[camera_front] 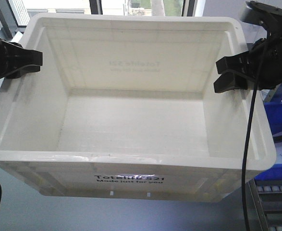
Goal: Move bin from left to right shelf
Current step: 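Keep holding the tote with both grippers during the drive, then carry the tote with both grippers up to the other blue-bin shelf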
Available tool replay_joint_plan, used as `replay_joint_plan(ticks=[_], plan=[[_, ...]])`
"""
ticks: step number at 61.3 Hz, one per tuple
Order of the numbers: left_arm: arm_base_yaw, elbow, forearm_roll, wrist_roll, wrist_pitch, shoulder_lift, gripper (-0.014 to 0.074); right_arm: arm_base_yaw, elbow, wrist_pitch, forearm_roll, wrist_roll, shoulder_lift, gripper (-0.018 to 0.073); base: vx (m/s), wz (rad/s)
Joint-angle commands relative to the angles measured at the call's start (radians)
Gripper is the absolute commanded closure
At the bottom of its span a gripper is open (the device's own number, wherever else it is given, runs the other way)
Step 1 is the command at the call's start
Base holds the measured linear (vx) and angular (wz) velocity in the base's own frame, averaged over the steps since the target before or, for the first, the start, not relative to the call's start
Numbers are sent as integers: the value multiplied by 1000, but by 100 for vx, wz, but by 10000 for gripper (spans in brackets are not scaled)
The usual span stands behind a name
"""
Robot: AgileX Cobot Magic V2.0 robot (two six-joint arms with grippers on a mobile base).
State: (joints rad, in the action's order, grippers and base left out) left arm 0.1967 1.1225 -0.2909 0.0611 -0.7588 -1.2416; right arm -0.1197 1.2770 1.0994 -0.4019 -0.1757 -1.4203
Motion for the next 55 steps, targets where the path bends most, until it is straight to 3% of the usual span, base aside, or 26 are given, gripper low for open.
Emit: replay_joint_plan(ticks=[1, 24, 55], plan=[[6, 43, -32, 21, 105, 41, 601, 5, 41, -32, -45, -37, 40, 564, 42, 5], [6, 43, -32, 21, 105, 41, 601, 5, 41, -32, -45, -37, 40, 564, 38, 23], [6, 43, -32, 22, 105, 41, 601, 5, 41, -32, -45, -37, 40, 564, 29, 60]])
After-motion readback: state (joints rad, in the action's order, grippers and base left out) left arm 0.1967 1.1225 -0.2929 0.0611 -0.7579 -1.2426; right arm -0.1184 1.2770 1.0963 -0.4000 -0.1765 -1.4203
